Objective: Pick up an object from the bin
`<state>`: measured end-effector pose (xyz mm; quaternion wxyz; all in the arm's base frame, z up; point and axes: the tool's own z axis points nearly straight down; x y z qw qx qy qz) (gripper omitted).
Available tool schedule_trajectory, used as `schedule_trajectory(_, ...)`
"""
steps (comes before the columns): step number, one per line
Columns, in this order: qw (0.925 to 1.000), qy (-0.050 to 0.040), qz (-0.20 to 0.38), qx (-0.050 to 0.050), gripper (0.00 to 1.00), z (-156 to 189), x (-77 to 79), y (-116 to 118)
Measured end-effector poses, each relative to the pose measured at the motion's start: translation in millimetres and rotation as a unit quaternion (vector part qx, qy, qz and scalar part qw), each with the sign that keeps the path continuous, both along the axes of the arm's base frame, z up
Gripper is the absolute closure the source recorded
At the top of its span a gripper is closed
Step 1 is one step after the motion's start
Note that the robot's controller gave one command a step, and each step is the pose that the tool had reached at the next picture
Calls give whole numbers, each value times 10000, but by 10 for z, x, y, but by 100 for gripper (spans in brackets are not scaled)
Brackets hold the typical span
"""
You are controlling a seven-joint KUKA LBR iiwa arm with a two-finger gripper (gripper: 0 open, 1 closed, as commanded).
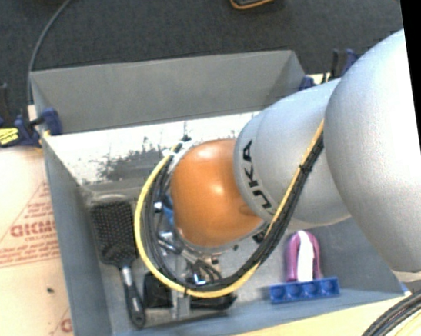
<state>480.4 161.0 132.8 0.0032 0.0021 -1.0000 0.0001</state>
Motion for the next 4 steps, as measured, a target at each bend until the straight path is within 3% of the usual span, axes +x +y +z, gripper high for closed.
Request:
schedule_trajectory(1, 10000, -37, -28, 8, 0, 37, 23, -7)
schedule_trajectory(2, 9952, -72, -978, 15, 0, -616, -48, -299)
schedule_trajectory(3, 9929, -66, -1191, 11, 0, -616, -56, -309)
schedule_trajectory(4, 9949, -87, -1000, 18, 0, -611, -35, -307)
